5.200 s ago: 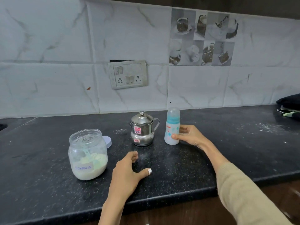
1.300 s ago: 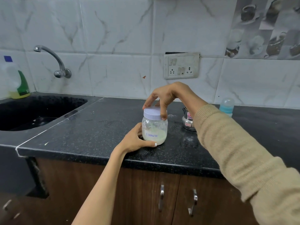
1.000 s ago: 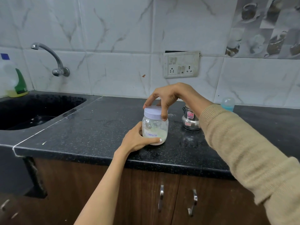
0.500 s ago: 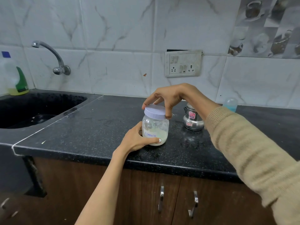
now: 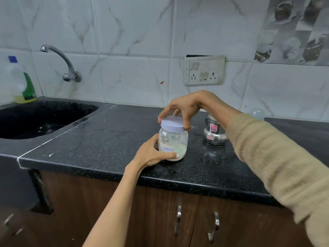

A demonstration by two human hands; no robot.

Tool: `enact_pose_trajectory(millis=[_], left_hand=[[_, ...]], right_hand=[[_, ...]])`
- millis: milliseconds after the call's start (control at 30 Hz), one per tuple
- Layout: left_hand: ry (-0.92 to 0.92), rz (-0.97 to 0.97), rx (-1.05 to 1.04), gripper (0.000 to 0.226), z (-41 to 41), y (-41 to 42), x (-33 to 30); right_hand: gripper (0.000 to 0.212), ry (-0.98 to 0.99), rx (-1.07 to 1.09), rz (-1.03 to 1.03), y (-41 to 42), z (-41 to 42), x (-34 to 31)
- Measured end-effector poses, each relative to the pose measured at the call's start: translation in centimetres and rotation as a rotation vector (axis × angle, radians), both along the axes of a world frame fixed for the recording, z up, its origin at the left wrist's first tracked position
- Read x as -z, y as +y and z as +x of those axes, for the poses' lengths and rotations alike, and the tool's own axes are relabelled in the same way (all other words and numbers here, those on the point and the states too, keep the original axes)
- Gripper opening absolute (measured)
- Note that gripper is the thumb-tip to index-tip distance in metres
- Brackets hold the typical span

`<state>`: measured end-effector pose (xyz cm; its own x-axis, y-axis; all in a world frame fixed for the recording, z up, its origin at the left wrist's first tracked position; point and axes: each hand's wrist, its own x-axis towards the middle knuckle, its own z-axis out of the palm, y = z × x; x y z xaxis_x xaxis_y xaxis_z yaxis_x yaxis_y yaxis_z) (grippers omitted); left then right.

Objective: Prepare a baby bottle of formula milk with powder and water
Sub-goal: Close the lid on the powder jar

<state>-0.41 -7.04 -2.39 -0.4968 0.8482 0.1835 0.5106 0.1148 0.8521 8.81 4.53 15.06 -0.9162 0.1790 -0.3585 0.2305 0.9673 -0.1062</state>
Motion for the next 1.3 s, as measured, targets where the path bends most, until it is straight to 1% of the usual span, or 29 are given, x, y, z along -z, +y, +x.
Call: enact_pose_trajectory(millis=[267, 400, 600, 767, 933, 1000, 1033, 1100, 1167, 1233, 1267, 1300], left_hand=[[-0.008, -0.006, 0.011, 0.075, -0.3, 0.0, 0.1], [-0.01, -0.008, 0.028, 0.074, -0.4, 0.0, 0.1], [0.001, -0.031, 0.036, 0.066, -0.2, -0.1, 0.1], [0.001, -0.029, 0.038, 0.066, 0.0, -0.1, 0.0], [0.016, -0.035, 0.043, 0.066, 0.0, -0.3, 0.0], [0.009, -0.024, 0.046, 0.068, 0.1, -0.4, 0.0], [0.009, -0.017, 0.047, 0.069, 0.1, -0.4, 0.0], [0.004, -0.009, 0.046, 0.074, -0.2, -0.3, 0.3], [0.006, -0.006, 0.096, 0.084, -0.1, -0.3, 0.2], [-0.062, 0.022, 0.17, 0.101, -0.3, -0.6, 0.1], [-0.112, 0.047, 0.194, 0.106, -0.6, -0.7, 0.0], [-0.144, 0.061, 0.209, 0.104, -0.8, -1.0, -0.2]], right_hand=[[0.082, -0.03, -0.053, -0.1, 0.9, -0.3, 0.0], [0.082, -0.028, -0.06, -0.11, 1.0, -0.2, -0.2], [0.078, 0.107, -0.007, 0.065, 0.2, 0.5, -0.1], [0.071, 0.192, 0.09, 0.05, -0.1, 0.9, 0.5], [0.076, 0.268, 0.133, 0.066, -1.0, 1.5, 1.1], [0.081, 0.342, 0.184, -0.001, -0.7, 2.4, 1.8], [0.084, 0.411, 0.222, -0.082, -0.2, 3.1, 2.5], [0.091, 0.618, 0.301, -0.329, 0.7, 4.9, 5.1], [0.103, 0.81, 0.41, -0.539, 1.3, 6.8, 9.0], [0.112, 0.866, 0.475, -0.665, 0.9, 7.7, 12.8], [0.111, 0.873, 0.483, -0.717, 0.7, 7.7, 14.3], [0.103, 0.888, 0.477, -0.76, 0.5, 7.5, 15.4]])
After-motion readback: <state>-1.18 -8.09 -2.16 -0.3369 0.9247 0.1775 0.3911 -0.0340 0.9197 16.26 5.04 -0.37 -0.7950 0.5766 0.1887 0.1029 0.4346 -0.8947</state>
